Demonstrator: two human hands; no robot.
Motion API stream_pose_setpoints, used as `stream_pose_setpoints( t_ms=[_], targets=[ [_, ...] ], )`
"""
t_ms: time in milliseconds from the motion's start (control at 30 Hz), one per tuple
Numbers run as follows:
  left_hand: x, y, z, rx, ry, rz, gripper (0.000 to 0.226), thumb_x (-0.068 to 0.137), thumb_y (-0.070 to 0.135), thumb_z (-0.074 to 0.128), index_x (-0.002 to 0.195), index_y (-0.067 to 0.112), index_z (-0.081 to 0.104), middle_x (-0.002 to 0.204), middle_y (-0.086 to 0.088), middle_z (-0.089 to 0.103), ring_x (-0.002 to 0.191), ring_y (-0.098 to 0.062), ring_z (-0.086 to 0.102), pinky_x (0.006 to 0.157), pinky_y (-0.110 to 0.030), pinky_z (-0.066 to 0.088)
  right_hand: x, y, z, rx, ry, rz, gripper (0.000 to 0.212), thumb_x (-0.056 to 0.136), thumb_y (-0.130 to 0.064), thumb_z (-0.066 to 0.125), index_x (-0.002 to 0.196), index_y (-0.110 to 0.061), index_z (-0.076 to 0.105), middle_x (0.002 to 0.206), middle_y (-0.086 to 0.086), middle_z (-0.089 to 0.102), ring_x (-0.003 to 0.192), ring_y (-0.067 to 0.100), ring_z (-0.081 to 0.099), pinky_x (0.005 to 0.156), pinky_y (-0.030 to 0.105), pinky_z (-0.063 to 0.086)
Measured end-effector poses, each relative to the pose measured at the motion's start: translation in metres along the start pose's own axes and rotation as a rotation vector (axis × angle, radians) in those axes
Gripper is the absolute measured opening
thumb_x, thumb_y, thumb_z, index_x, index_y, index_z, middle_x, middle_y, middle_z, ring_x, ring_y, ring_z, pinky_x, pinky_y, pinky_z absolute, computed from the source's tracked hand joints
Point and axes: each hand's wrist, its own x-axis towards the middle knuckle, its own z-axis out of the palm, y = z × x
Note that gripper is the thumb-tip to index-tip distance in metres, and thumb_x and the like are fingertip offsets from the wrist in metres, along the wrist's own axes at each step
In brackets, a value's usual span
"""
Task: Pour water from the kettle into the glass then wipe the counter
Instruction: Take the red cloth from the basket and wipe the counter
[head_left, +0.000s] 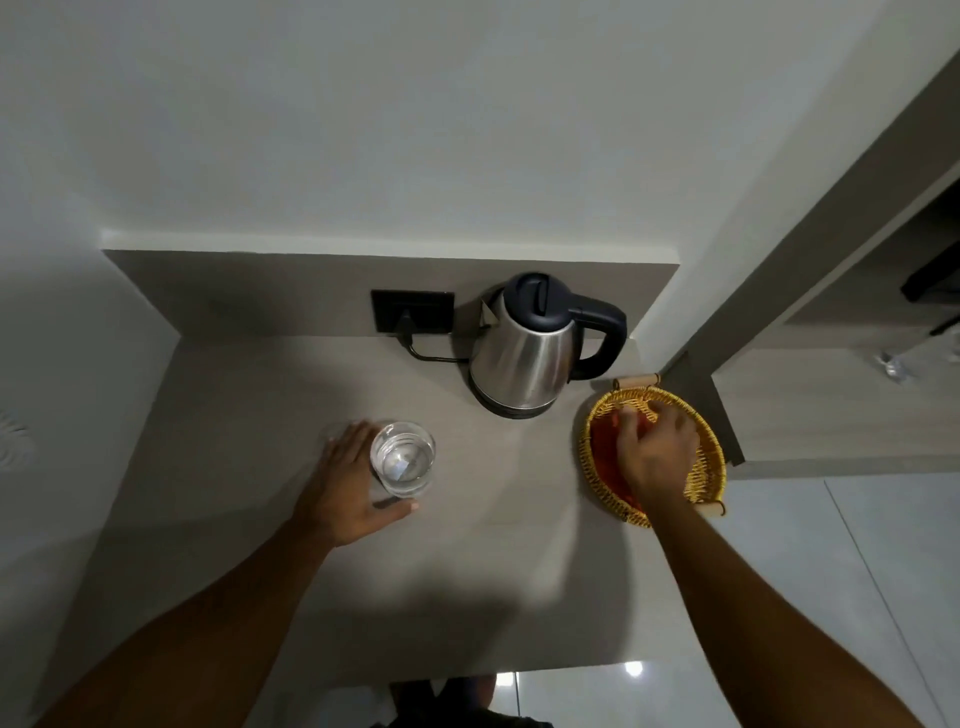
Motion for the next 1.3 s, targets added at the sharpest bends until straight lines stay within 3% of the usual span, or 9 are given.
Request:
stream_pose_setpoints(
  t_ms=[67,200,433,633,733,800,933,1167,1300],
  targets=[
    [-0.004,-0.001,0.011,0.104,-0.073,-0.059,0.108,0.071,0.079,0.067,0.155,0.017,0.038,0.158,-0.004,0.039,0.150,-0.028,0.034,0.122,-0.050,0.025,-0.007,0.015,0.005,-0.185,-0.147,0.018,0.070,0.094,-0.066,0.046,0.147,-0.022,0.036,0.157,0.020,0.028,0.142,0.047,0.023,0.113,0.065,0.024],
    [-0.009,-0.003,0.021,0.200,-0.060,-0.089,0.112,0.075,0.087,0.048,0.159,0.015,0.034,0.167,-0.011,0.028,0.157,-0.030,0.019,0.128,-0.049,0.012,-0.002,0.017,0.014,-0.288,-0.325,0.000,0.076,0.092,-0.070,0.043,0.152,-0.029,0.020,0.160,0.020,0.019,0.142,0.050,0.020,0.110,0.068,0.029],
    [-0.009,-0.007,0.024,0.219,-0.080,-0.101,0.112,0.074,0.088,0.044,0.161,0.019,0.029,0.169,-0.007,0.024,0.159,-0.027,0.011,0.129,-0.046,0.008,0.011,0.010,0.019,-0.247,-0.349,0.018,0.057,0.100,-0.049,0.048,0.150,-0.024,0.034,0.150,0.022,0.031,0.133,0.050,0.034,0.107,0.064,0.039],
    [-0.008,-0.010,0.026,0.139,-0.070,-0.148,0.126,0.061,0.091,0.055,0.162,0.023,0.022,0.170,-0.001,0.024,0.160,-0.021,0.009,0.130,-0.044,0.006,-0.021,-0.014,0.007,0.008,-0.026,-0.107,0.055,0.100,-0.056,0.044,0.145,-0.025,0.036,0.138,0.019,0.043,0.118,0.041,0.051,0.095,0.053,0.050],
    [0.000,-0.009,0.019,-0.063,-0.063,-0.214,0.125,0.050,0.083,0.074,0.155,0.034,0.028,0.163,0.007,0.036,0.158,-0.019,0.016,0.129,-0.045,0.010,-0.065,-0.032,0.032,-0.020,-0.037,-0.316,0.057,0.099,-0.060,0.042,0.146,-0.029,0.032,0.135,0.016,0.046,0.115,0.035,0.050,0.089,0.047,0.051],
    [0.007,-0.006,0.012,-0.233,-0.032,-0.229,0.113,0.046,0.074,0.086,0.144,0.038,0.041,0.149,0.012,0.050,0.151,-0.020,0.034,0.125,-0.051,0.023,-0.086,-0.042,0.056,-0.122,-0.120,-0.404,0.057,0.098,-0.061,0.043,0.146,-0.029,0.035,0.140,0.017,0.046,0.120,0.036,0.048,0.096,0.050,0.048],
    [0.009,0.010,0.009,-0.399,0.104,-0.198,0.092,0.043,0.057,0.097,0.123,0.035,0.059,0.118,0.018,0.069,0.109,-0.007,0.067,0.095,-0.038,0.057,-0.100,-0.037,0.096,-0.448,-0.279,-0.474,0.066,0.097,-0.065,0.033,0.151,-0.027,0.033,0.161,0.017,0.026,0.142,0.043,0.025,0.114,0.062,0.021],
    [0.007,0.012,-0.002,-0.443,0.155,-0.209,0.084,0.043,0.045,0.099,0.119,0.031,0.065,0.111,0.017,0.073,0.103,0.000,0.068,0.092,-0.022,0.056,-0.108,-0.025,0.103,-0.375,-0.402,-0.617,0.072,0.097,-0.068,0.025,0.156,-0.028,0.020,0.165,0.013,0.018,0.148,0.042,0.016,0.118,0.060,0.021],
    [0.007,0.003,-0.027,-0.479,0.243,-0.265,0.072,0.048,0.041,0.097,0.108,0.057,0.062,0.103,0.038,0.069,0.099,0.015,0.065,0.084,0.000,0.045,-0.180,-0.034,0.126,-0.337,-0.539,-0.893,0.064,0.098,-0.063,0.039,0.153,-0.032,0.030,0.160,0.015,0.031,0.142,0.043,0.030,0.110,0.058,0.035]
  ],
)
